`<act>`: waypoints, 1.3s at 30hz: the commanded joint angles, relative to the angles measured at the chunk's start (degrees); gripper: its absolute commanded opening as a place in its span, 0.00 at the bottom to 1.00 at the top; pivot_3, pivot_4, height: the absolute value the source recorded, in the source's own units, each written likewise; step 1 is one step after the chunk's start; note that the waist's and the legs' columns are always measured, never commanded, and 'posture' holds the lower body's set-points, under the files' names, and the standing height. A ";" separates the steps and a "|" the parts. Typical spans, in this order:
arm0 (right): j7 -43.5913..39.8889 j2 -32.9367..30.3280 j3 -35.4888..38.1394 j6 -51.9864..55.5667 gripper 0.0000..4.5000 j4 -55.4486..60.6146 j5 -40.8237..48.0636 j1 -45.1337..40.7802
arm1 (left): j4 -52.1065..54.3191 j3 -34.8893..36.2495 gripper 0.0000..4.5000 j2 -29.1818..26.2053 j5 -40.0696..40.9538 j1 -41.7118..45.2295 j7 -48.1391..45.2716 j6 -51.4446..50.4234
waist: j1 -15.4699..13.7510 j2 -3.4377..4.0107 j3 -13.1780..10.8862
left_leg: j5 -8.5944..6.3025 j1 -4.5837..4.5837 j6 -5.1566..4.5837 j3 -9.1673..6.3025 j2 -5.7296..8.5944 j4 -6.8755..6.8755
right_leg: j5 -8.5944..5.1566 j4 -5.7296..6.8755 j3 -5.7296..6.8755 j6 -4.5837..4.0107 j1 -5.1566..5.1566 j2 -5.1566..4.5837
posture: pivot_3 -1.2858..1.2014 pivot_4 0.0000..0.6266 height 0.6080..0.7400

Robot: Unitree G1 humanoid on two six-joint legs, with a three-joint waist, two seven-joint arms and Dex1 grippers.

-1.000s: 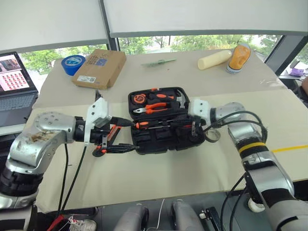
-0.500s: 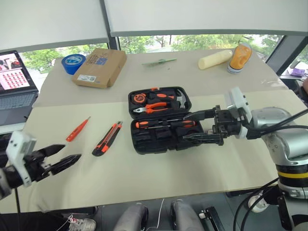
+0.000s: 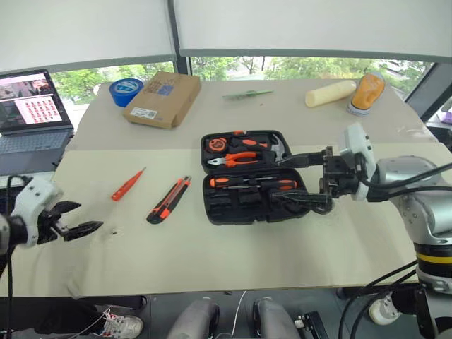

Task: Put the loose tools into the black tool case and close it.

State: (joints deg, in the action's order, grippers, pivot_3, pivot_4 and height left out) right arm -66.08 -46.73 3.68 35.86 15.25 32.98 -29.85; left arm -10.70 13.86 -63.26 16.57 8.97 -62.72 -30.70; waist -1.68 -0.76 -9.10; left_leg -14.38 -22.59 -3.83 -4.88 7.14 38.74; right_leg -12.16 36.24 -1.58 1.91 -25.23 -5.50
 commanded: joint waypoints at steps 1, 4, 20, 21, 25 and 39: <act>2.08 -1.10 4.10 1.37 1.00 5.45 2.93 2.64 | -10.30 -12.55 1.00 -0.98 -7.16 16.49 -5.17 -2.33 | 0.16 -0.07 0.01 | 0.05 -0.06 -0.08 0.00 -0.01 0.03 | 0.00 -0.01 0.11 0.00 -0.01 0.08 | 0.52 0.24 0.96; 3.77 -1.69 5.17 1.01 1.00 8.57 2.81 5.98 | -20.23 -22.32 1.00 2.00 -14.95 29.87 -6.22 -3.59 | 0.55 -0.11 0.03 | 0.33 -0.23 -0.11 0.00 0.00 0.13 | 0.02 0.00 0.38 0.00 -0.07 0.11 | 0.52 0.24 0.96; 12.35 -2.07 10.21 1.70 1.00 16.80 5.37 14.17 | -56.90 -36.21 0.65 17.90 -32.47 53.53 -7.05 9.73 | 1.46 -0.15 0.05 | -0.03 -0.25 -0.79 0.52 0.07 0.34 | 0.10 0.46 0.68 0.20 -0.30 -0.54 | 0.52 0.24 0.96; 12.50 -2.16 10.33 1.65 1.00 16.87 5.51 14.36 | -57.18 -36.06 0.59 18.00 -32.74 53.69 -7.28 9.73 | 1.44 -0.13 0.06 | -0.04 -0.21 -0.80 0.53 0.08 0.36 | 0.10 0.45 0.71 0.20 -0.28 -0.53 | 0.52 0.24 0.96; 12.73 -2.43 10.49 1.37 1.00 16.61 5.51 14.59 | -57.33 -35.82 0.28 17.84 -33.51 53.91 -7.71 10.21 | 1.53 -0.12 0.07 | -0.03 -0.12 -0.80 0.56 0.07 0.39 | 0.09 0.52 0.72 0.20 -0.24 -0.53 | 0.52 0.24 0.96; 10.91 -8.06 17.54 1.98 1.00 17.45 4.21 28.60 | -22.98 -28.96 0.08 23.33 -21.06 57.75 -20.40 2.84 | 0.13 -0.56 -0.19 | 0.10 -1.34 -0.58 0.46 0.11 1.50 | 0.20 0.85 0.88 0.36 -0.88 -0.46 | 0.52 0.24 0.96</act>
State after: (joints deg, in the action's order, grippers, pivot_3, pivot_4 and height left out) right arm -55.95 -54.09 18.29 39.32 31.19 37.58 -1.68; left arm -43.33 -14.98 -41.58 -7.04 65.77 -80.93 -24.64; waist -1.54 -1.32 -9.29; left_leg -14.34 -23.93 -4.51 -4.40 7.30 40.34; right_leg -11.92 37.07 -0.73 2.34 -26.06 -6.05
